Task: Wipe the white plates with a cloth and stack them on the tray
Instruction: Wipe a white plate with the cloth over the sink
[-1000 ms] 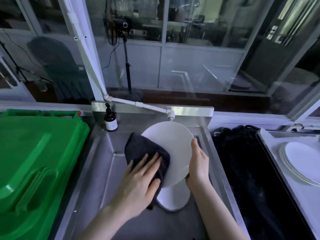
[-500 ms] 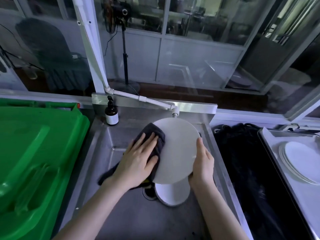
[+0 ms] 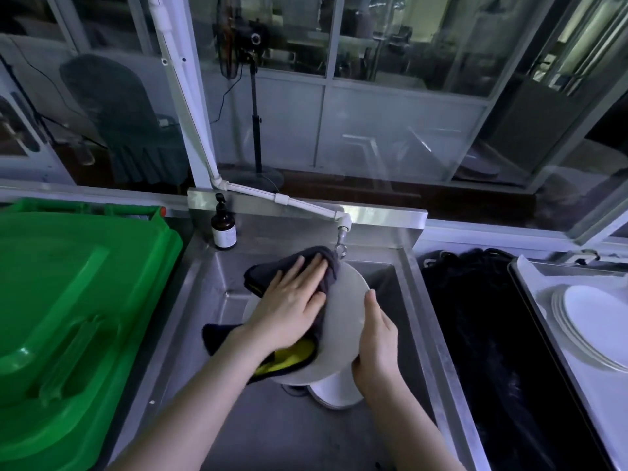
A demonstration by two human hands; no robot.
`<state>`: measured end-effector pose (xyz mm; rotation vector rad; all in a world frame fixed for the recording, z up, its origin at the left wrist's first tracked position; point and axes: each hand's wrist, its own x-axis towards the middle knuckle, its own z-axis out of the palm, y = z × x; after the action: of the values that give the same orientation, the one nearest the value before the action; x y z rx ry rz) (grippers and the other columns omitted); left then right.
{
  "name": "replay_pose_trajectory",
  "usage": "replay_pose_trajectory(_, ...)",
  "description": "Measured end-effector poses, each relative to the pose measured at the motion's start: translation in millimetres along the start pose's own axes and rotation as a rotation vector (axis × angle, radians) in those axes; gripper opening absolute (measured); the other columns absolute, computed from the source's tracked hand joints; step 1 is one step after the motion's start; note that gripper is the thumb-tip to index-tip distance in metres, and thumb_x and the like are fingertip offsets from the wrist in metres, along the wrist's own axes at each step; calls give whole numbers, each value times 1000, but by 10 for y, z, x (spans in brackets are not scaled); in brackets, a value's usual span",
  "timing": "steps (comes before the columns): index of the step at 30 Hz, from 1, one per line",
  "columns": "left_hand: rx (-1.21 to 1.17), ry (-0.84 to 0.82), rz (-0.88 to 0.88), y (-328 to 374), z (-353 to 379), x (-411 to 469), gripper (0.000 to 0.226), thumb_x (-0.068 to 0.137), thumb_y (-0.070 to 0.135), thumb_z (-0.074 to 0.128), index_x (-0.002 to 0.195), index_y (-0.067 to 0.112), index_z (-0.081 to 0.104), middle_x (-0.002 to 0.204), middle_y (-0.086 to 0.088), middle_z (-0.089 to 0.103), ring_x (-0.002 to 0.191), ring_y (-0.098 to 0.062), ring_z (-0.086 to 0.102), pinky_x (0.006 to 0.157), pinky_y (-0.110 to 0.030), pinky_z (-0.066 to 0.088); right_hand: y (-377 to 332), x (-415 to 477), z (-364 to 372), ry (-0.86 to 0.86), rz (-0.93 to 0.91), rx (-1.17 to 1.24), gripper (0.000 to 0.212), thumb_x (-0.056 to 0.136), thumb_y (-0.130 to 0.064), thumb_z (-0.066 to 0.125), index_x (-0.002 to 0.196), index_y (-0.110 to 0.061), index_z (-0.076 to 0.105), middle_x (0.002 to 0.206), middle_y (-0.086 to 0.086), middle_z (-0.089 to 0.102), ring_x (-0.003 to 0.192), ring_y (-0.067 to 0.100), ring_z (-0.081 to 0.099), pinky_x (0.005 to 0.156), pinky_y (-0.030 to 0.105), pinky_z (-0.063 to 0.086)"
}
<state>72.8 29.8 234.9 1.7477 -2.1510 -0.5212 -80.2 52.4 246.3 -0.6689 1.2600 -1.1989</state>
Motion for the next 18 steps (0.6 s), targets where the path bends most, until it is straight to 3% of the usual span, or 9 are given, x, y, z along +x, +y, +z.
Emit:
replay_pose_trajectory(3,-1,59,-35,18,-20,-102,57,105,32,31,157,24,10,163,11,10,153,-15,5,122,-38,7,-200,108,-150,5,-48,2,39,99,-49,54,79,-28,79,86,6,78,75,23,74,70,40,59)
replay_pose_trajectory(7,11,79,122,420,75,-420,62,94,44,15,155,31,12,157,23,8,151,-5,6,121,-32,13,-397,230,-285,20,-102,52,43,98,-50,55,67,-30,76,74,0,75,68,20,71,65,35,56)
replay_pose_trajectory(11,-47,37,239,888,179,-322,62,95,38,16,154,39,-3,154,35,-8,145,8,-13,118,-24,-8,-458,235,-343,-29,-57,91,41,101,-45,53,78,-27,82,88,2,79,82,16,76,61,23,59)
replay_pose_trajectory(14,-45,16,204,953,104,-34,63,96,33,20,155,36,0,160,26,0,147,6,-12,120,-28,-8,-459,220,-392,-68,-19,113,37,100,-45,53,91,-21,79,94,2,79,91,16,76,69,25,58)
replay_pose_trajectory(18,16,88,18,802,-52,276,60,105,29,32,157,27,3,165,11,4,152,-9,-1,122,-41,5,-469,221,-473,-95,-66,80,36,100,-45,54,81,-31,82,88,0,79,82,15,76,63,27,59)
